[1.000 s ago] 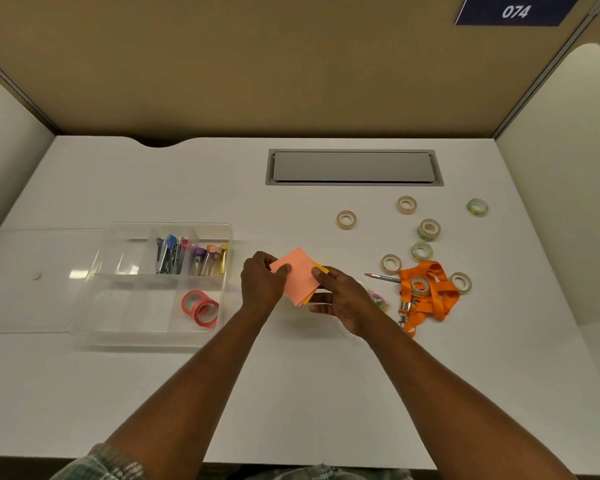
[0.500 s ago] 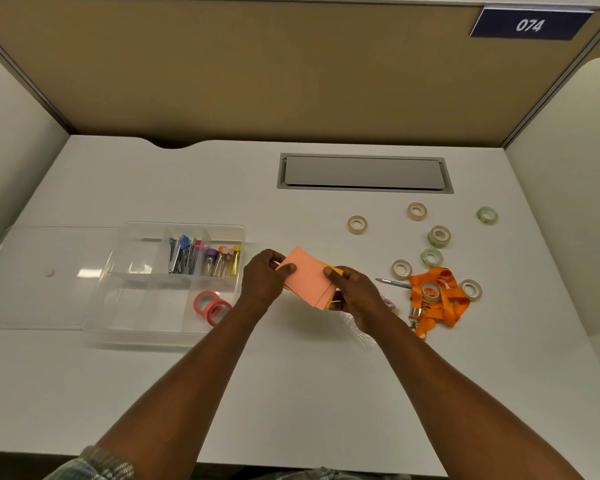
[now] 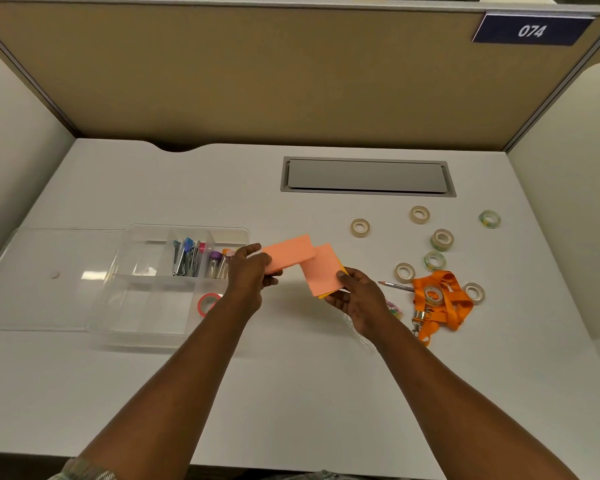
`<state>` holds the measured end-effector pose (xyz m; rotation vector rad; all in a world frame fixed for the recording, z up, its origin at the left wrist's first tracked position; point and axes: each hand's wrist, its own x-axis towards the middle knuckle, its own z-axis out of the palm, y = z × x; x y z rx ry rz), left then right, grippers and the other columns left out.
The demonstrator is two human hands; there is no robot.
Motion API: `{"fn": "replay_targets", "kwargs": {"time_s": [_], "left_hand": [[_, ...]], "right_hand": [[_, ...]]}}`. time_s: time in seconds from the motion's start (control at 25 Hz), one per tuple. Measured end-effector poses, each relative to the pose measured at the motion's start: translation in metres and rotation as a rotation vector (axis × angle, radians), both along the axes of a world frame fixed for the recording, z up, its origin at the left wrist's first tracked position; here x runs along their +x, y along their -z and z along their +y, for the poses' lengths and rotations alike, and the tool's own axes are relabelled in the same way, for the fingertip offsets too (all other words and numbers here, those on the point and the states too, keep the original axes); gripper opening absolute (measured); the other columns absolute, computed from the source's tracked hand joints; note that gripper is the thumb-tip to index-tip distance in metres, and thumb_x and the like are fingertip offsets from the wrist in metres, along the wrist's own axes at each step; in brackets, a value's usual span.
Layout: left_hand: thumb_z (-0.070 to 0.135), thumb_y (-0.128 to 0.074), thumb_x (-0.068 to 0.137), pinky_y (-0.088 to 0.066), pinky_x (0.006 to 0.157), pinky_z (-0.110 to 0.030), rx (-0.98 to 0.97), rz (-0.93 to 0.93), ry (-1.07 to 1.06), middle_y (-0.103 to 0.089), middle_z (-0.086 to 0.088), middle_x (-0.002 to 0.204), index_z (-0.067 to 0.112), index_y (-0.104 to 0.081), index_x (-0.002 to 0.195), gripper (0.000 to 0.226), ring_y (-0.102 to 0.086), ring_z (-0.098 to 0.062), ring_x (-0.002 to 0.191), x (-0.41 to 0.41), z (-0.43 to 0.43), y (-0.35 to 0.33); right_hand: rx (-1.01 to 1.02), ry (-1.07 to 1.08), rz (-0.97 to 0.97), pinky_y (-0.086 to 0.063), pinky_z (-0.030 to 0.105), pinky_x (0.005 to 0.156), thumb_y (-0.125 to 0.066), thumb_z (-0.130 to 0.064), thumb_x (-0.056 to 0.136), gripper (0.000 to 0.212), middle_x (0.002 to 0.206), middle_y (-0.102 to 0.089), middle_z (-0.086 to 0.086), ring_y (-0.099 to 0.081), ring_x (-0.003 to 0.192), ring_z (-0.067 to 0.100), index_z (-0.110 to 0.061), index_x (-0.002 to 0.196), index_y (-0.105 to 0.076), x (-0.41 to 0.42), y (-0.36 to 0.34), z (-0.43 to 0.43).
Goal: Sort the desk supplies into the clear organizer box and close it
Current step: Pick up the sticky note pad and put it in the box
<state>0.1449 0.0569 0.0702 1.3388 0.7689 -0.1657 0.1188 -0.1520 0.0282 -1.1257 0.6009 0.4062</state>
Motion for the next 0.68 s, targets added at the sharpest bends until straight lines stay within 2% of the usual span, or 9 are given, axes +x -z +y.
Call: {"fn": "replay_targets", "kwargs": {"time_s": [0.08,0.16,0.24,0.32,0.44,0.48,0.56,0.68], "left_hand": [[-0.009,-0.047,0.087,-0.056,0.054,-0.033,-0.171,-0.002,0.011,-0.061,-0.018,0.103,0.017,-0.041,0.126,0.047,-0.070,-0.031,0.066,-0.002,-0.004,-0.003],[-0.009,-0.049,0.087,-0.058,0.057,-0.036,-0.145,0.014,0.074,-0.061,-0.022,0.110,0.012,-0.043,0.126,0.045,-0.072,-0.035,0.072,-0.005,-0.013,-0.001],[0.000,-0.059,0.088,-0.059,0.058,-0.037,0.027,0.051,0.113,-0.063,-0.021,0.113,0.011,-0.050,0.119,0.034,-0.072,-0.034,0.076,-0.010,-0.023,0.006],[0.016,-0.065,0.090,-0.059,0.064,-0.039,0.309,0.069,0.162,-0.066,-0.014,0.108,0.012,-0.054,0.109,0.023,-0.071,-0.028,0.080,-0.015,-0.034,0.013],[0.039,-0.063,0.090,-0.045,0.068,-0.032,0.693,0.048,0.273,-0.065,-0.004,0.096,0.014,-0.057,0.095,0.026,-0.061,-0.020,0.084,-0.023,-0.046,0.019],[0.043,-0.061,0.090,-0.043,0.067,-0.031,0.741,0.038,0.299,-0.065,-0.003,0.092,0.014,-0.057,0.092,0.029,-0.061,-0.020,0.083,-0.025,-0.048,0.021],[0.046,-0.058,0.091,-0.049,0.067,-0.033,0.768,0.016,0.350,-0.066,-0.003,0.087,0.013,-0.057,0.089,0.034,-0.063,-0.021,0.079,-0.027,-0.051,0.023],[0.050,-0.056,0.092,-0.053,0.067,-0.034,0.826,-0.004,0.403,-0.064,-0.002,0.080,0.013,-0.055,0.088,0.037,-0.065,-0.021,0.074,-0.029,-0.052,0.025]], "right_hand": [[0.039,0.031,0.013,-0.060,0.035,0.067,-0.056,-0.008,0.099,0.021,0.104,-0.066,0.012,-0.070,0.081,0.029,-0.008,0.121,-0.056,-0.001,0.001,0.003],[0.094,0.049,0.033,-0.062,0.037,0.067,-0.055,-0.001,0.097,0.020,0.104,-0.067,0.015,-0.073,0.082,0.030,-0.008,0.116,-0.056,-0.001,0.001,0.008],[0.145,0.067,0.058,-0.062,0.038,0.067,-0.054,0.003,0.095,0.022,0.105,-0.068,0.017,-0.074,0.082,0.030,-0.006,0.115,-0.056,-0.002,0.000,0.015],[0.195,0.083,0.072,-0.063,0.039,0.069,-0.053,0.006,0.094,0.023,0.109,-0.068,0.020,-0.075,0.085,0.032,-0.004,0.114,-0.057,-0.003,-0.001,0.020],[0.226,0.067,0.057,-0.062,0.040,0.071,-0.050,0.008,0.093,0.028,0.115,-0.067,0.023,-0.075,0.090,0.033,-0.003,0.117,-0.056,-0.004,-0.004,0.025],[0.213,0.047,0.045,-0.062,0.040,0.072,-0.050,0.008,0.092,0.030,0.115,-0.067,0.023,-0.074,0.091,0.033,-0.004,0.119,-0.055,-0.004,-0.005,0.025],[0.169,0.007,0.030,-0.062,0.039,0.074,-0.050,0.006,0.092,0.033,0.114,-0.068,0.023,-0.073,0.093,0.035,-0.006,0.123,-0.054,-0.004,-0.007,0.025],[0.071,-0.028,0.033,-0.062,0.040,0.072,-0.045,-0.008,0.097,0.028,0.110,-0.069,0.020,-0.074,0.090,0.036,-0.009,0.121,-0.057,-0.004,-0.008,0.024]]}}
